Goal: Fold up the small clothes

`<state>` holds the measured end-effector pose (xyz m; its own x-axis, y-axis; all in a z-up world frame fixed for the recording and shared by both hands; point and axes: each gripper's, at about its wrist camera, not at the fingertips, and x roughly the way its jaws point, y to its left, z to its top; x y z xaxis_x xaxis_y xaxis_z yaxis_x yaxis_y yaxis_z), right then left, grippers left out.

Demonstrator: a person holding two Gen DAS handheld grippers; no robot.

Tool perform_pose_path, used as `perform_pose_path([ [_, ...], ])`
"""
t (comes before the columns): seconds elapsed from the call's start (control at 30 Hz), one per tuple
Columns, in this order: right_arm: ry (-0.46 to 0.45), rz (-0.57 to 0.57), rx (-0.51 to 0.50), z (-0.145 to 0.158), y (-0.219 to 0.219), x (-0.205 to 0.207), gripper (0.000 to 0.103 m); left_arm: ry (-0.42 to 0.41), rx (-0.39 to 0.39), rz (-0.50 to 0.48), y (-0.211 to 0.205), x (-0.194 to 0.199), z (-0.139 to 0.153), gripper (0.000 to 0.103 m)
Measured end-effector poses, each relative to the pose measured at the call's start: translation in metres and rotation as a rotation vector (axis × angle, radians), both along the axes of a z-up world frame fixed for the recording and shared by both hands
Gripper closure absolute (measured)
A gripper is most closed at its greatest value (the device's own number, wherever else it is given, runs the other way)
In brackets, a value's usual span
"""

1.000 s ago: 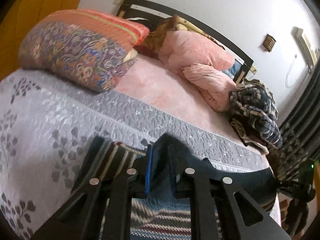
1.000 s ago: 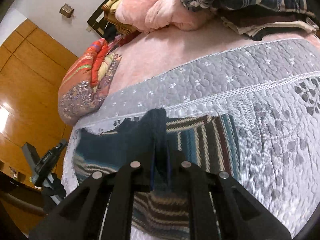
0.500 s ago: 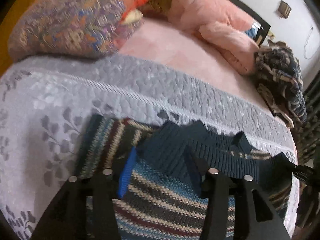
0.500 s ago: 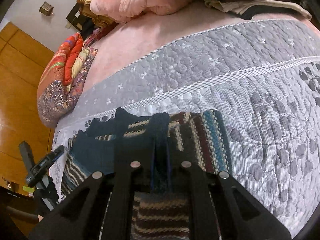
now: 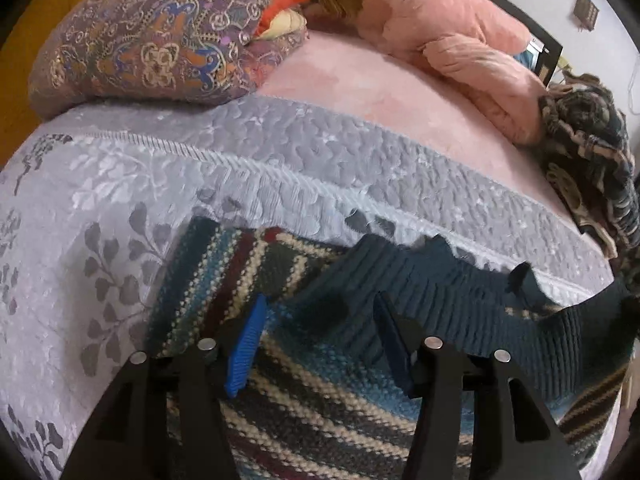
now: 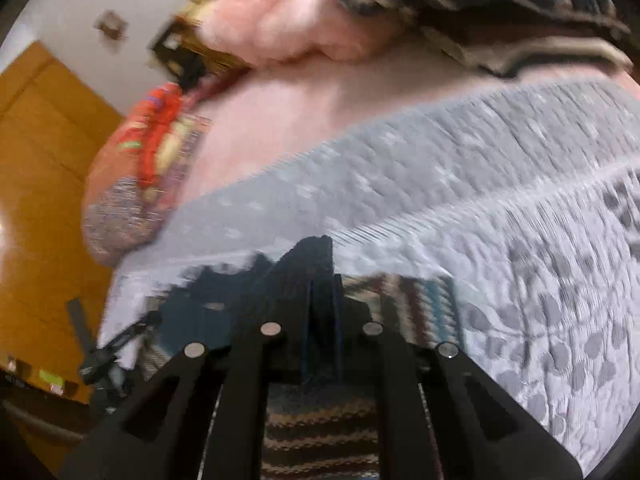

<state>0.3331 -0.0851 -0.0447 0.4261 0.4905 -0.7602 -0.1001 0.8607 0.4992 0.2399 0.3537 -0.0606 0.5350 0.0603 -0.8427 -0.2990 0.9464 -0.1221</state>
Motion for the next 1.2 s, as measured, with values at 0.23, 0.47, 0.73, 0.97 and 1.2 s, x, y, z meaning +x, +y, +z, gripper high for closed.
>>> perform_pose_path([
  [0.23,0.123,-0.034,0.001,-0.060,-0.007,0.006,0.094,0.062,0.102,-0.090,-0.021,0.006,-0.008,0.030],
  [0.47,0.085,0.005,-0.066,-0.051,0.003,0.002,0.094,0.029,0.126,-0.046,-0.016,0.004,0.003,0.031],
  [0.73,0.090,0.009,-0.069,-0.051,0.003,0.003,0.094,0.089,0.006,-0.060,0.005,0.008,-0.008,0.032],
  [0.97,0.086,0.011,-0.084,-0.048,0.009,0.003,0.094,0.053,0.086,-0.054,-0.014,0.004,-0.009,0.091],
  [1.2,0.029,0.008,0.043,-0.027,0.005,0.003,0.094,-0.092,0.032,0.016,-0.001,-0.012,0.024,0.096],
])
